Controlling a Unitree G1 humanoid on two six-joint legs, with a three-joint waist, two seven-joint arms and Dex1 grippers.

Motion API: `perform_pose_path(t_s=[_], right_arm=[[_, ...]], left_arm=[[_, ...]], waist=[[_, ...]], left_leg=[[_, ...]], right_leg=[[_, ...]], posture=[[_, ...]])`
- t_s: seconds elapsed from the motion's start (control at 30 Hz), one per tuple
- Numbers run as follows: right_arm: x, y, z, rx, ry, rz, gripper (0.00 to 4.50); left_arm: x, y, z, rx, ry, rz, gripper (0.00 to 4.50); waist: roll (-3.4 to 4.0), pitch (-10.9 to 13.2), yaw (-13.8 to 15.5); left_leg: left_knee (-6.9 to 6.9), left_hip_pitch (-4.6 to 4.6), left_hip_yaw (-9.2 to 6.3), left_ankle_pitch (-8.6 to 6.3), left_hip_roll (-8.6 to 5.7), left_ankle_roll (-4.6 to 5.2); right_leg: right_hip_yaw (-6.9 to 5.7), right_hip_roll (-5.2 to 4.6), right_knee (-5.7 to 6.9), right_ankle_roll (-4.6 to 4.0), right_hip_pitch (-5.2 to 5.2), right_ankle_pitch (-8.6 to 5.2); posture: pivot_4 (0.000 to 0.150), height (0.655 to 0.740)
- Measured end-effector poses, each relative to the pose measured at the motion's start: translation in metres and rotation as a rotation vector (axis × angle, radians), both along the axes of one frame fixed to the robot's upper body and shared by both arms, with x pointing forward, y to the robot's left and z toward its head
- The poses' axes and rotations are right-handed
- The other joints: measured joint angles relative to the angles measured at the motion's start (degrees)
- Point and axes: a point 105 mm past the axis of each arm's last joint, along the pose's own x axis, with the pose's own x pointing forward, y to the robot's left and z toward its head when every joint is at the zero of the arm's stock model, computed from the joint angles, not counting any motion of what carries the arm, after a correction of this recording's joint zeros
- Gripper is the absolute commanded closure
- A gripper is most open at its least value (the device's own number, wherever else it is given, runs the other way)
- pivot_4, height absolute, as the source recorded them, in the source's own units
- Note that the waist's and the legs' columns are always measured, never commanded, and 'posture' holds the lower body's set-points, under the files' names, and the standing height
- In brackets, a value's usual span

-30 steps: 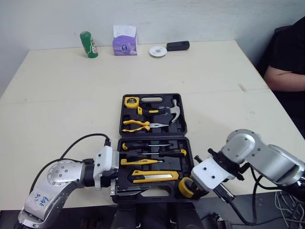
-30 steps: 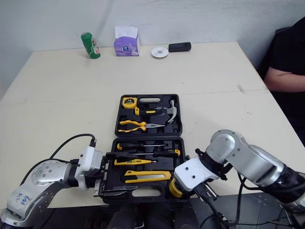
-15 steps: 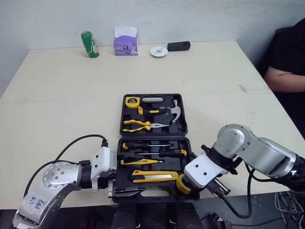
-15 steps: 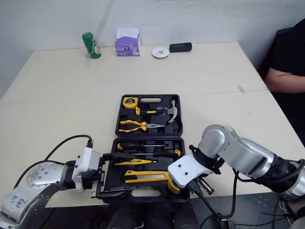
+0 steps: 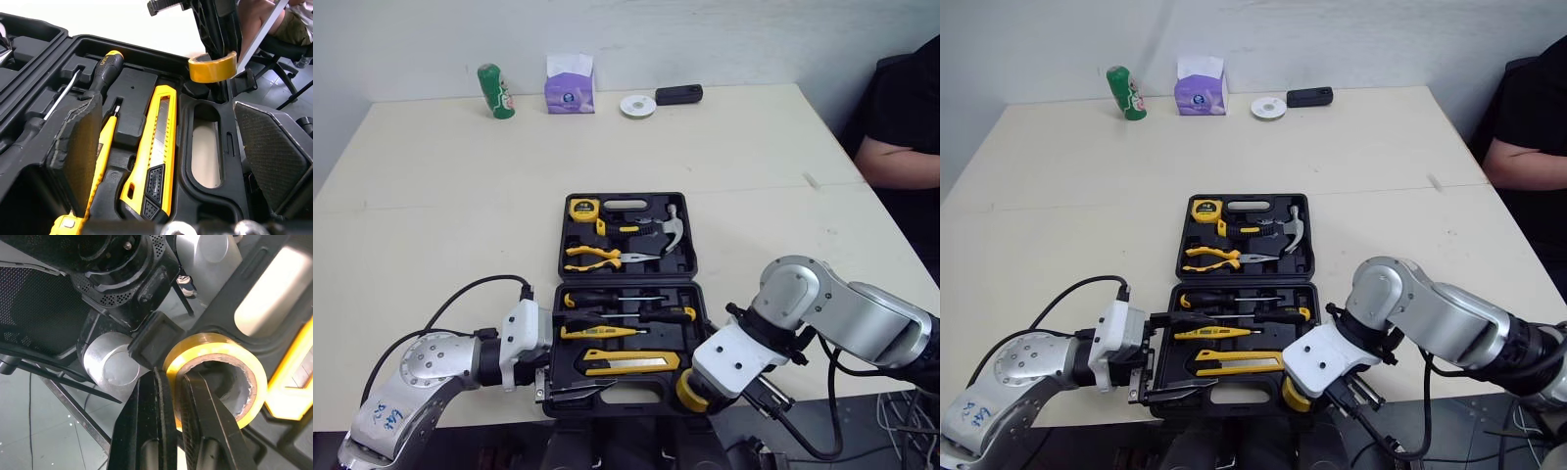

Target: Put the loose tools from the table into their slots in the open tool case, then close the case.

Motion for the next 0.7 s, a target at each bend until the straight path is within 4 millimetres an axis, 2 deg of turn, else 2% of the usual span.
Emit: perform_pose_path(t_s=[0.2, 0.7], right_arm=[[0.0042, -0.0073, 0.0006, -0.009, -0.023, -0.001, 4.44], [0.0090, -0.0098, -0.0018, -0.008, -0.042, 0.002, 4.44]], left_arm=[[0.0001, 0.0000, 0.0000, 0.000, 0.000, 0.001, 0.00], [0.0007, 0.0002, 0.0000, 0.001, -0.002, 0.006, 0.00]], waist=[[-0.01, 0.00, 0.00], [-0.02, 0.01, 0.00]], left_leg=[[0.00, 0.00, 0.01, 0.00, -0.01, 0.01], [-0.01, 0.00, 0.00, -0.01, -0.01, 0.01]], right_leg=[[0.00, 0.00, 0.00, 0.00, 0.00, 0.00], [-0.01, -0.01, -0.01, -0.01, 0.00, 0.00]], posture=[[0.150, 0.7400], [0.150, 0.7400]])
